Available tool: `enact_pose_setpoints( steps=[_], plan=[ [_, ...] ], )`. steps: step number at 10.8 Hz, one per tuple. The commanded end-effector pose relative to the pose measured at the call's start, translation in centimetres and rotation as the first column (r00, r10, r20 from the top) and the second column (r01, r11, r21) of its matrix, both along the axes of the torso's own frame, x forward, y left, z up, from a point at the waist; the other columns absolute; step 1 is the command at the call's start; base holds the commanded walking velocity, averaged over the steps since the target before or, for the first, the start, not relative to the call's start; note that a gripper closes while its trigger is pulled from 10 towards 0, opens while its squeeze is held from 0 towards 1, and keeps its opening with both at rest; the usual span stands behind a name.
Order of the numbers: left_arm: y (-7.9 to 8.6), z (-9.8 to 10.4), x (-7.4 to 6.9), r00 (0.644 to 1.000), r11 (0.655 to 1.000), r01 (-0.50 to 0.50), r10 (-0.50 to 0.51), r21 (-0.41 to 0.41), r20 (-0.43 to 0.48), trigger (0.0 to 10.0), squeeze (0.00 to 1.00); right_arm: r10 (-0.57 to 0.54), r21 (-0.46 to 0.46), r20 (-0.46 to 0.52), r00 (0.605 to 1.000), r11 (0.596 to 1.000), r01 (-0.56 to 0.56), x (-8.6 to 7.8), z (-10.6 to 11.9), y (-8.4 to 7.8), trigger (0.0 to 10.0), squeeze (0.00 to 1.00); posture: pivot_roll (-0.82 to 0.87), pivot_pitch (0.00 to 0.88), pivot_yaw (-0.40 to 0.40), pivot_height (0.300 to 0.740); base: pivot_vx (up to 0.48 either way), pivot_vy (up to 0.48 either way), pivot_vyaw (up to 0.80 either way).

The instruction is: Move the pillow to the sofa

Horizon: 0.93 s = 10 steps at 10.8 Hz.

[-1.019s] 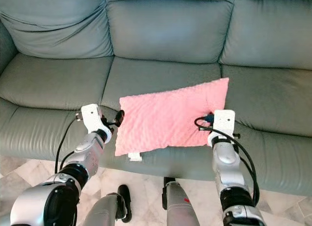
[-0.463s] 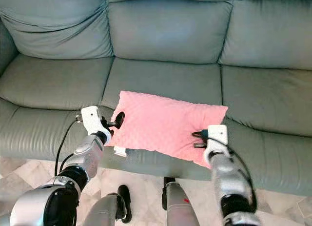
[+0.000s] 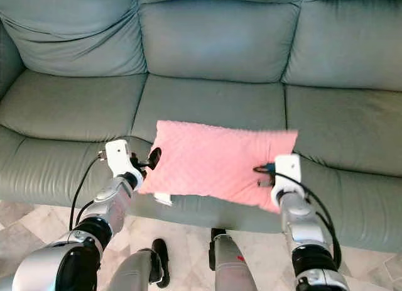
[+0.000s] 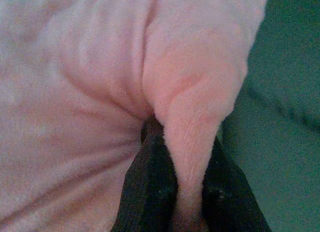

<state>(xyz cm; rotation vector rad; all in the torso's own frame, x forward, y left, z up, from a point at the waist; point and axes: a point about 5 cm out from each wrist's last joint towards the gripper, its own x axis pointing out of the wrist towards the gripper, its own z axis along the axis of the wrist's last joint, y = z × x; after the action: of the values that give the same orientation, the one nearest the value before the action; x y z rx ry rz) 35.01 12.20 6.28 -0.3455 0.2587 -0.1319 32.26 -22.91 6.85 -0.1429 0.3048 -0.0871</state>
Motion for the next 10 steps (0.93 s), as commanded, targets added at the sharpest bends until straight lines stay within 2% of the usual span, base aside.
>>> enact_pose_setpoints(
  steps=[1, 2, 3, 4, 5, 6, 9, 10],
  plan=[
    [0.5, -1.2, -0.8, 0.999, 1.000, 0.001, 0.000, 0.015, -0.037, 10.0, 0.00, -0.006, 0.014, 0.015, 1.000, 1.000, 0.006, -0.6, -0.3, -0.2, 10.0, 1.00, -0.19, 0.317, 0.075, 0.740, 0.000, 0.000, 0.00],
    [0.5, -1.2, -0.9, 0.999, 1.000, 0.002, -0.001, 0.015, -0.033, 10.0, 0.00, -0.003, 0.084, 0.073, 0.997, 0.996, -0.004, -0.7, 0.0, 0.2, 10.0, 1.00, -0.19, 0.300, 0.073, 0.740, 0.000, 0.000, 0.00],
    [0.5, -1.2, -1.0, 1.000, 1.000, 0.007, -0.006, 0.017, -0.015, 10.0, 0.00, 0.019, 0.095, 0.113, 0.993, 0.995, -0.030, -0.8, 0.1, 0.5, 10.0, 1.00, -0.19, 0.285, 0.073, 0.740, 0.000, 0.000, 0.00],
    [0.4, -1.1, -1.0, 1.000, 0.999, 0.015, -0.015, 0.033, 0.008, 10.0, 0.00, 0.029, 0.061, 0.135, 0.990, 0.997, -0.037, -0.9, 0.3, 0.5, 10.0, 1.00, -0.19, 0.277, 0.074, 0.740, 0.000, 0.000, 0.00],
    [0.6, -0.7, -1.0, 0.998, 0.997, 0.028, -0.033, 0.071, 0.061, 10.0, 0.00, 0.049, -0.069, 0.164, 0.985, 0.997, -0.038, -1.0, 0.5, 0.6, 10.0, 0.00, -0.18, 0.263, 0.075, 0.740, 0.000, 0.000, 0.00],
    [0.8, -0.5, -1.0, 0.996, 0.996, 0.033, -0.038, 0.078, 0.075, 10.0, 0.00, 0.045, -0.081, 0.168, 0.985, 0.996, -0.032, -1.1, 0.3, 0.7, 0.0, 0.00, -0.18, 0.246, 0.076, 0.740, 0.000, 0.000, 0.00],
    [1.8, -0.5, -1.1, 0.995, 0.994, 0.018, -0.027, 0.103, 0.094, 10.0, 0.00, 0.073, -0.207, 0.191, 0.979, 0.978, -0.033, -0.9, 0.1, 1.7, 0.0, 0.00, -0.17, 0.203, 0.085, 0.740, 0.000, 0.000, 0.00],
    [1.9, -0.4, -1.1, 0.995, 0.994, 0.016, -0.026, 0.105, 0.094, 10.0, 0.00, 0.080, -0.210, 0.196, 0.977, 0.977, -0.038, -0.7, 0.2, 1.9, 0.0, 0.00, -0.17, 0.194, 0.087, 0.740, 0.000, 0.000, 0.00]
  ],
)
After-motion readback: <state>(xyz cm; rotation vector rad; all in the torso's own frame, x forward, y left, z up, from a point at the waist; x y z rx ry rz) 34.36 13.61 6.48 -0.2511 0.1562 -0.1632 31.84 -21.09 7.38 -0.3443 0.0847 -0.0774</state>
